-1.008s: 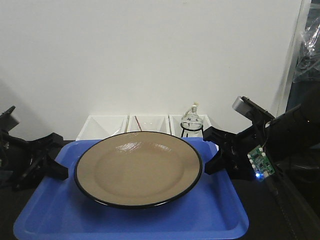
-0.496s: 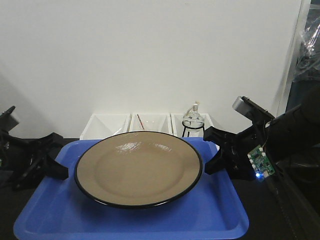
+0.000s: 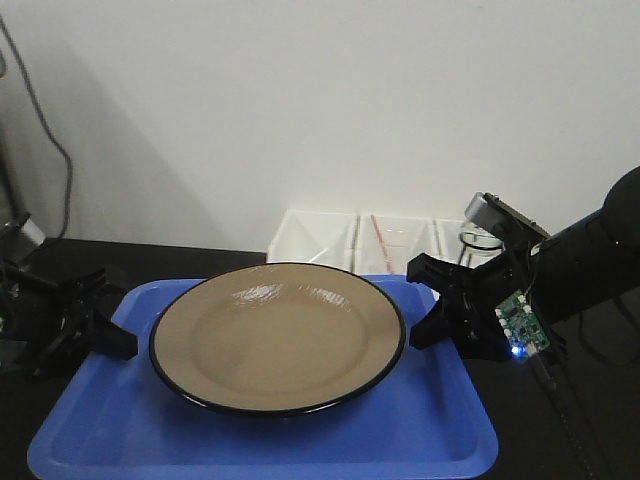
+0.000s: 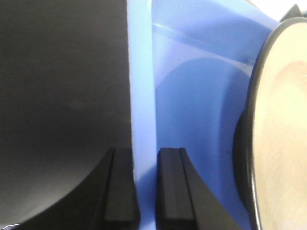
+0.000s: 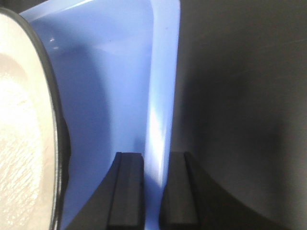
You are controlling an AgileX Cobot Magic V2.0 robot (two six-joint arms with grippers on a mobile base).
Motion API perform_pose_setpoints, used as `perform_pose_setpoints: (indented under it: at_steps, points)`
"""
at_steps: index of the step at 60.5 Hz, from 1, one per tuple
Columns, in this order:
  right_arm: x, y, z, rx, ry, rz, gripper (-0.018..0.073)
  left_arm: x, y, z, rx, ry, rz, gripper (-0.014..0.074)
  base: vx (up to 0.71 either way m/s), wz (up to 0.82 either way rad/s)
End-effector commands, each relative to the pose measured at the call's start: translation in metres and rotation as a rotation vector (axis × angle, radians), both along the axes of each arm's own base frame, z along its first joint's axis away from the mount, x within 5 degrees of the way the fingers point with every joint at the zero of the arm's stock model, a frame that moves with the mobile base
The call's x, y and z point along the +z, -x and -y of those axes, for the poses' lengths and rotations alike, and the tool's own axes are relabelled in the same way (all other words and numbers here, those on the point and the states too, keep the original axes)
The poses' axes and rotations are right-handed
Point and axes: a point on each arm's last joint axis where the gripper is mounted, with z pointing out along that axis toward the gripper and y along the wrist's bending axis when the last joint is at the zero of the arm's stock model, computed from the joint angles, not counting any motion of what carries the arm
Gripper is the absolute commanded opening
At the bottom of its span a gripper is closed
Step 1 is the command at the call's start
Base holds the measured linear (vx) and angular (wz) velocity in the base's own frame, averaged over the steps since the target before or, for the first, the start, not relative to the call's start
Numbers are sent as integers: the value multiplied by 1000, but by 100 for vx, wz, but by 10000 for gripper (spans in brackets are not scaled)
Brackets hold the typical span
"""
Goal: Place disk in tray to left cabinet
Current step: 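Hold the tray level with both grippers while the base turns away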
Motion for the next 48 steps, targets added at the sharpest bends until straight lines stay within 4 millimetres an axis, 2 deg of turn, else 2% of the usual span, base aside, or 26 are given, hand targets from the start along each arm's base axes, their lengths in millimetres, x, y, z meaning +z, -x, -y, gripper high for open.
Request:
perform_pose_setpoints:
  at_steps: [1, 48]
  points:
    - [40, 15, -20, 29, -235, 51, -6, 35, 13, 23, -29, 232, 49, 0, -16, 61]
    - [40, 15, -20, 31, -234, 49, -6, 34, 13, 23, -34, 232, 44, 0, -14, 70]
